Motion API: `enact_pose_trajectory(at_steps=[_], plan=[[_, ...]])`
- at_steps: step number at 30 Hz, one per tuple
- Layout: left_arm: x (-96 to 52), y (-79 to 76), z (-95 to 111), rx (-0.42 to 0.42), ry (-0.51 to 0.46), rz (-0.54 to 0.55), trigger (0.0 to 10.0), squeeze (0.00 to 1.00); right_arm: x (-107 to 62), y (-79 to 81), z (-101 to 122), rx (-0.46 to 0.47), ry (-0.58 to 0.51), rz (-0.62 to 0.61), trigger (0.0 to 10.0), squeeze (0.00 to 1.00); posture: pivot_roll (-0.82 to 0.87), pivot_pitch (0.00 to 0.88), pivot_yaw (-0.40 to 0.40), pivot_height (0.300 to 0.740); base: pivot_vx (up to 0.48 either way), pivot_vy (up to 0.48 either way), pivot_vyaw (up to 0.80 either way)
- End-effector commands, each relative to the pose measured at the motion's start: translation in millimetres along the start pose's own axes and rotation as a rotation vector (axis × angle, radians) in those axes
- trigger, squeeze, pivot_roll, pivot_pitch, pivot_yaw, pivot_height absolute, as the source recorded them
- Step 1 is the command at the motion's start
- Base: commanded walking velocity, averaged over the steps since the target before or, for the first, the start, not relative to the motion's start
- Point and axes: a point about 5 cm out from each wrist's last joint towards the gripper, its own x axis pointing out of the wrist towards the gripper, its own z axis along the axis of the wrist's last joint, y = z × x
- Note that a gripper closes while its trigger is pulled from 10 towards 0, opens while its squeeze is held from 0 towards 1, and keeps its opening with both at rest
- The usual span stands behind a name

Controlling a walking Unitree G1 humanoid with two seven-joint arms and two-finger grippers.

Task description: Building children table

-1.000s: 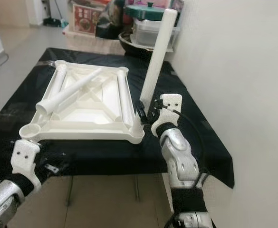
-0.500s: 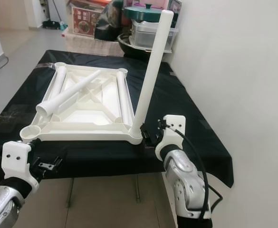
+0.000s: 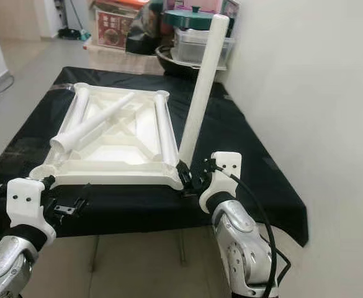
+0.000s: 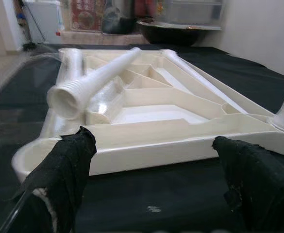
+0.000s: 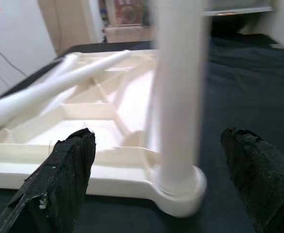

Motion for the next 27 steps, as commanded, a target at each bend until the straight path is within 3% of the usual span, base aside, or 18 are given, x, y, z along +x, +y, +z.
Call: enact_pose_trajectory(at_steps=[1, 12, 24, 27], plan=[[0.9, 0.3, -2.8, 0.01, 0.017, 0.012, 10.0, 0.0, 3.3, 7.7, -0.6, 0.007, -0.004, 0.035, 10.0, 0.0, 0.13, 0.0, -0.131, 0.74, 0.0, 0.48, 0.0], [6.1, -4.0, 0.5, 0.031, -0.007, 0.005, 10.0, 0.0, 10.1, 8.4, -0.2, -0.03, -0.007, 0.039, 10.0, 0.0, 0.14, 0.0, -0.13, 0.74, 0.0, 0.48, 0.0], [9.0, -5.8, 2.4, 0.031, -0.032, 0.011, 10.0, 0.0, 11.6, 8.3, -2.2, -0.062, 0.003, 0.048, 10.0, 0.0, 0.13, 0.0, -0.129, 0.74, 0.0, 0.0, 0.0], [9.8, -7.8, 3.3, 0.012, -0.045, 0.012, 10.0, 0.0, 12.2, 8.1, -2.3, -0.07, 0.006, 0.051, 10.0, 0.0, 0.12, 0.0, -0.136, 0.74, 0.0, 0.0, 0.77]])
